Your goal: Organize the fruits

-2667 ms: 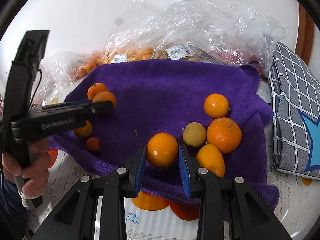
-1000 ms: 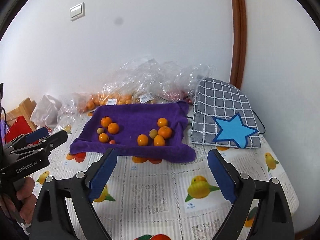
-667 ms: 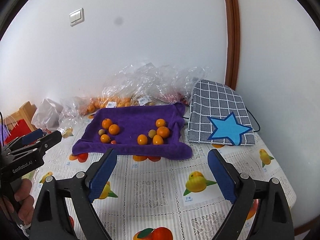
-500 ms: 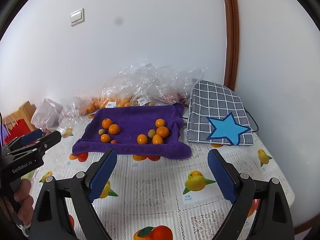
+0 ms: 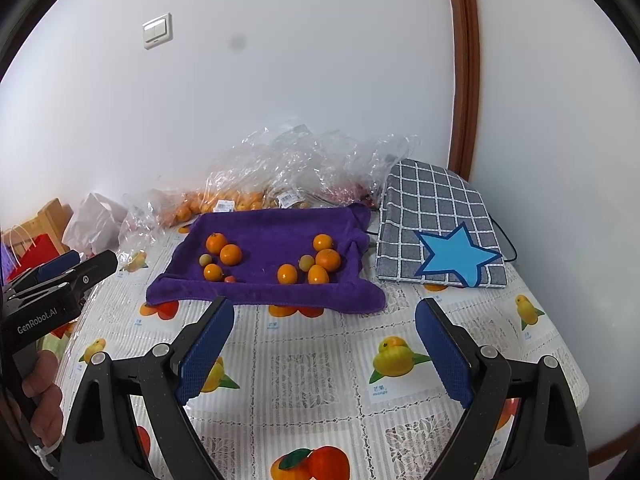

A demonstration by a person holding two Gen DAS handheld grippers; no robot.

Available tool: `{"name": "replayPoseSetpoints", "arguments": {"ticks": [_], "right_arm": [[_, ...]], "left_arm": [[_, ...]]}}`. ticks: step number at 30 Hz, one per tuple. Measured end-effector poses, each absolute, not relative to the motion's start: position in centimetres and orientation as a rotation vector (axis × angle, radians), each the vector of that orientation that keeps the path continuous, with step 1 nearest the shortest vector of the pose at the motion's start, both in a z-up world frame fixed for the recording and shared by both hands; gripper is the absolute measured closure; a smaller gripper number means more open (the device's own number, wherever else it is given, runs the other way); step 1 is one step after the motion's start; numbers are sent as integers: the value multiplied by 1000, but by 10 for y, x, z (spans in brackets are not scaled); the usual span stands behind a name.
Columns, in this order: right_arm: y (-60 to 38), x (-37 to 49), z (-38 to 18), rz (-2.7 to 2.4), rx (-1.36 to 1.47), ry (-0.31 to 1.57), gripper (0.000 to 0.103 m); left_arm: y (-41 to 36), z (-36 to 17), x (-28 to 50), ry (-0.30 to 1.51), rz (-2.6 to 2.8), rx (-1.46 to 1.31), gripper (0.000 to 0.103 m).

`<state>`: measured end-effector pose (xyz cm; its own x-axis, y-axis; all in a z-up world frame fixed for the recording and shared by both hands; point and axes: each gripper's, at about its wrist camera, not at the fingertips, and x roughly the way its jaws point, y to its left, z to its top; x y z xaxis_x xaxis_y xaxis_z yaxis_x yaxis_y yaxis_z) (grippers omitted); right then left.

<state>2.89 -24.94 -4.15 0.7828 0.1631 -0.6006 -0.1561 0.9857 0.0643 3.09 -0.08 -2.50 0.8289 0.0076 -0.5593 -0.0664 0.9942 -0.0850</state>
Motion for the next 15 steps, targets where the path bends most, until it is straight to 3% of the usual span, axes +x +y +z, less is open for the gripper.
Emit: {"name": "replayPoseSetpoints", "arguments": {"ticks": [15], "right_arm": [[-250, 27, -41, 173, 15, 646, 12]], "left_arm": [[3, -23, 30, 590, 38, -103, 18]]}}
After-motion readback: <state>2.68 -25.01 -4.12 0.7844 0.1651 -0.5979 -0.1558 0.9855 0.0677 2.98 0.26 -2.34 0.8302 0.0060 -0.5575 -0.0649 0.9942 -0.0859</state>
